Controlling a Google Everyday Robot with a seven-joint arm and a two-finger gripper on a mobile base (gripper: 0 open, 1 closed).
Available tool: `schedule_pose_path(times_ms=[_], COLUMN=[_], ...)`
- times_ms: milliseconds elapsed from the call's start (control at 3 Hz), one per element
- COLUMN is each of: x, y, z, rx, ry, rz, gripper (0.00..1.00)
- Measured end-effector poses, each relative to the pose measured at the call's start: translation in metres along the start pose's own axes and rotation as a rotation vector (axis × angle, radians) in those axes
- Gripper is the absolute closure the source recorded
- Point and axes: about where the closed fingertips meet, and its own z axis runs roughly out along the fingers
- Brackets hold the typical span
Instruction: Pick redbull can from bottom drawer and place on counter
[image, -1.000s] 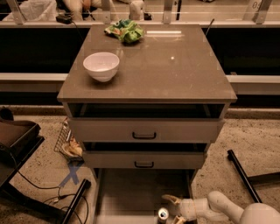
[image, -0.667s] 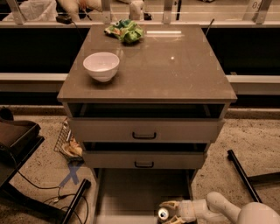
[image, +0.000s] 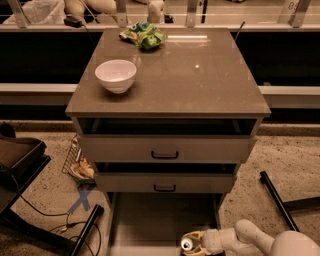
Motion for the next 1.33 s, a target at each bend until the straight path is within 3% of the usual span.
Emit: schedule_pose_path(times_ms=[333, 667, 1000, 1333], x=[0.000, -0.025, -0.102, -0.176], y=[0.001, 0.002, 0.015, 0.041], z=[0.002, 0.000, -0.026, -0.068], rx=[-0.003, -0.016, -0.027, -0.027], ry=[-0.003, -0.007, -0.042, -0.090], rz=[0.001, -0.012, -0.044, -0.036], gripper=[1.00, 1.00, 1.00, 1.00])
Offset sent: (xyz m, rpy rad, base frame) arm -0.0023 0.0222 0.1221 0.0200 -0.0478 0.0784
